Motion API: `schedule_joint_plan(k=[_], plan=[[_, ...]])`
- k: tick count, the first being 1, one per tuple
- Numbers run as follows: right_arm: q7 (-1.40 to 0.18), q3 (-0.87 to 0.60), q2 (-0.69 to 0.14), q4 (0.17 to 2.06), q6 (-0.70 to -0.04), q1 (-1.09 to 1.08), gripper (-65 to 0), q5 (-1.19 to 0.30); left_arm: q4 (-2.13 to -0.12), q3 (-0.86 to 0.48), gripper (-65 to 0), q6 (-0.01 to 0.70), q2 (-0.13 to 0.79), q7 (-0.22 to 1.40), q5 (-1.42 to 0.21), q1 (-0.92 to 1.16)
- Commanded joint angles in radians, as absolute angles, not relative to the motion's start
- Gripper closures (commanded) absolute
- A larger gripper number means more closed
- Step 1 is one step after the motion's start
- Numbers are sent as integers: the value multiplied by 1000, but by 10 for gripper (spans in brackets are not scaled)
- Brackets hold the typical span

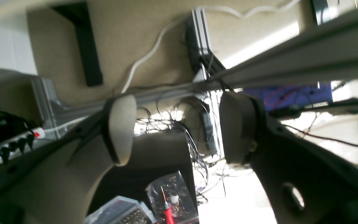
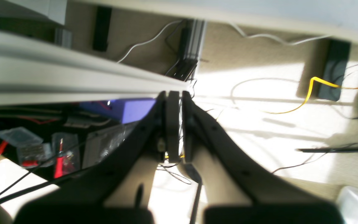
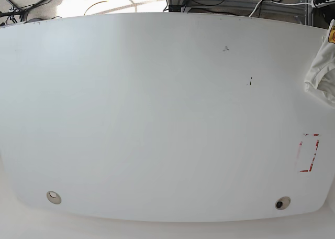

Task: Fold the T-shirt properly

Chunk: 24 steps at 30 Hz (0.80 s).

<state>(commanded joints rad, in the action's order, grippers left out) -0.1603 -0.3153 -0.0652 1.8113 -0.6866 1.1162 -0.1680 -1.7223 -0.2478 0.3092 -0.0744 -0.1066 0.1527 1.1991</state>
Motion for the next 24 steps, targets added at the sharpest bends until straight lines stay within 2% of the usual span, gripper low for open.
schedule_joint_plan(k=[3,7,15,24], plan=[[-160,-266,-87,1712,-674,1073,-6,-168,-1616,-275,-390,311,-73,-105,153,1110],[-159,-194,-130,1503,-588,949,-6,-140,-1423,-286,-390,312,-59,-71,160,951],[-159,-85,-174,1148,-467,743,-6,-133,-1078,-275,-390,309,-15,45,160,680],[1,7,-177,748,-364,559,-6,-133,-516,-274,-390,306,82,41,157,366]])
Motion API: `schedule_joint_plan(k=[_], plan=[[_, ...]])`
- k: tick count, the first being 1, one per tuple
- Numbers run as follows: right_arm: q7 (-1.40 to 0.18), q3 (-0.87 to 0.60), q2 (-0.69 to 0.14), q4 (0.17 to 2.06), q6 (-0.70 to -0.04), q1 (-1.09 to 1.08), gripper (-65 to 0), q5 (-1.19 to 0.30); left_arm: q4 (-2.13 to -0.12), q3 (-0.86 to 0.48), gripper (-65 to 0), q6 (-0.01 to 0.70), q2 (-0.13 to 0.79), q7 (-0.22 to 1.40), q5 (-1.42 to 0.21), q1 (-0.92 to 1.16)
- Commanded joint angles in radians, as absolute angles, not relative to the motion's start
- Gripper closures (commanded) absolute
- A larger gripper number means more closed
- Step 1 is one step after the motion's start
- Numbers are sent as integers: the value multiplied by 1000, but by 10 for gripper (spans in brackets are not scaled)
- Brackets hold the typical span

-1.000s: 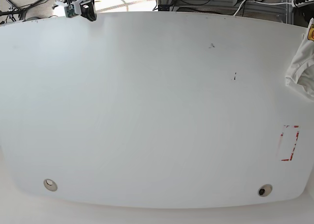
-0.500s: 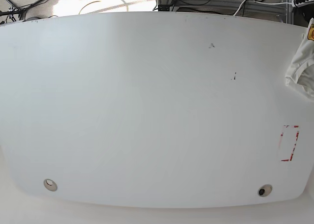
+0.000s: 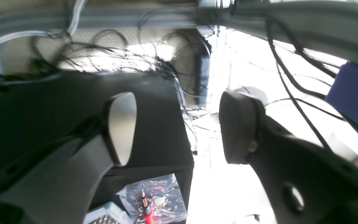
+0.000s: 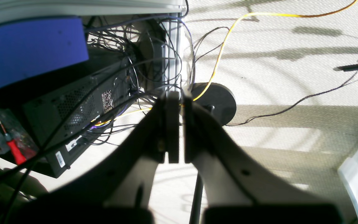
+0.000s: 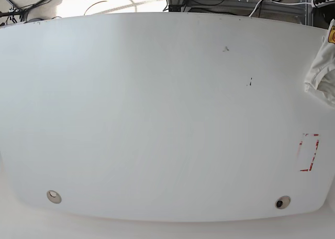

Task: Fold the T-shirt properly

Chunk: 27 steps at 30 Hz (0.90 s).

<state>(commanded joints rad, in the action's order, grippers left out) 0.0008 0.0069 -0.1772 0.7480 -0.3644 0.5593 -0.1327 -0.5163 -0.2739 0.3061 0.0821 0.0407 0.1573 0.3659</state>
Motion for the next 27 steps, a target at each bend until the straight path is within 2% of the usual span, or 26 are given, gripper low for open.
schedule_joint_plan(k=[4,7,9,12,18,27], plan=[[4,33,-174,642,-361,492,-6,-133,-357,-271,-390,271,101,2,160,272],[4,33,-171,602,-360,455,-6,-134,-288,-229,-393,176,113,-44,162,239],[1,36,-171,565,-329,418,-6,-133,-237,-163,-394,107,113,-42,162,189],[1,36,-170,498,-294,375,-6,-133,-143,-114,-394,53,113,-42,160,133],[1,36,-170,424,-285,315,-11,-133,-64,-101,-394,-1,113,-41,160,58],[2,36,-170,389,-286,297,-13,-133,-73,-104,-396,-2,108,-5,154,50]])
